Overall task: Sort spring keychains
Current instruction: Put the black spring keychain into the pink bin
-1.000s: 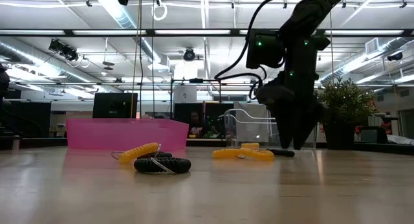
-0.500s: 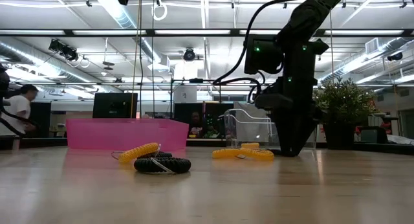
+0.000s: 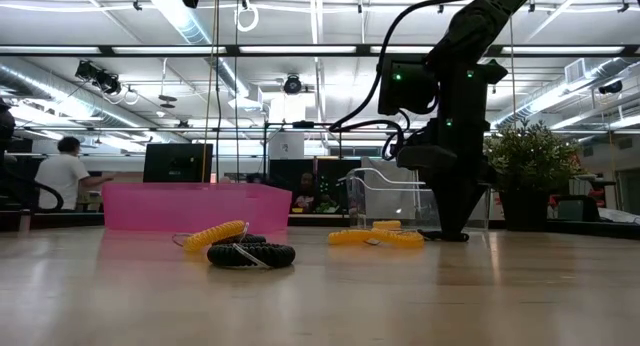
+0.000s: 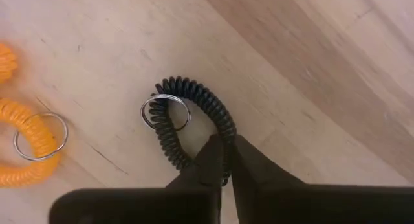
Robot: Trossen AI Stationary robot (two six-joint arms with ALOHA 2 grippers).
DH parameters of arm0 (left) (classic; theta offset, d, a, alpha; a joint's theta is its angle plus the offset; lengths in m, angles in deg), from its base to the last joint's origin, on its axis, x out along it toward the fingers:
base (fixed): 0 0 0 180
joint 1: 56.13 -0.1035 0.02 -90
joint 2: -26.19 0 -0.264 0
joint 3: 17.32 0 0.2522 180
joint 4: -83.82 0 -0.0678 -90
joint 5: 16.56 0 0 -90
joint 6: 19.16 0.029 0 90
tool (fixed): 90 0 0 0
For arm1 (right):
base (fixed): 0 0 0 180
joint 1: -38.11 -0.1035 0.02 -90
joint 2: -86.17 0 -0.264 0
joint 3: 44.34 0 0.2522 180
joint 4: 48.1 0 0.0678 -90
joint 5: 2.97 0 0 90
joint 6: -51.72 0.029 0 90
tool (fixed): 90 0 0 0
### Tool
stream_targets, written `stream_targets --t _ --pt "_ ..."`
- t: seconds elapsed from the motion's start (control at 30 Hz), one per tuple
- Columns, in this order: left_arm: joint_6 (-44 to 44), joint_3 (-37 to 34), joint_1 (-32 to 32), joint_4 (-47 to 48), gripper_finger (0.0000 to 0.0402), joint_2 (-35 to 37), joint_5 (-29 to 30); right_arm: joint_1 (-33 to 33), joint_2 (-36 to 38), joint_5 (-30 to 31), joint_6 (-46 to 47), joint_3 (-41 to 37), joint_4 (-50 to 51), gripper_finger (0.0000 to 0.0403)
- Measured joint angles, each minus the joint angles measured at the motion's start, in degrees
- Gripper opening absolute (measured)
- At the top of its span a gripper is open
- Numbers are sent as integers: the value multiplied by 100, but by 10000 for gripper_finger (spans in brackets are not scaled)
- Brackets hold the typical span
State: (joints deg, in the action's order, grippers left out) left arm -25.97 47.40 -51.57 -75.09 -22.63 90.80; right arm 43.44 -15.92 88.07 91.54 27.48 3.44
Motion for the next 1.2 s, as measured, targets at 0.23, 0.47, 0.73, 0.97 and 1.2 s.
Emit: stream_targets --t 0.23,0.47,0.73,0.97,1.2 --pt "-2 0 0 0 5 0 0 -3 2 -55 -126 2 19 5" --pt "-4 0 1 2 5 0 0 -16 195 -282 -148 -11 97 1" --pt "-4 0 2 4 5 0 0 -9 766 -352 -153 -11 103 0" --pt "-4 0 0 2 5 0 0 -9 1583 -361 -127 -9 94 0" --pt "-4 0 0 -4 5 0 0 -9 2546 -144 -11 -9 -254 0"
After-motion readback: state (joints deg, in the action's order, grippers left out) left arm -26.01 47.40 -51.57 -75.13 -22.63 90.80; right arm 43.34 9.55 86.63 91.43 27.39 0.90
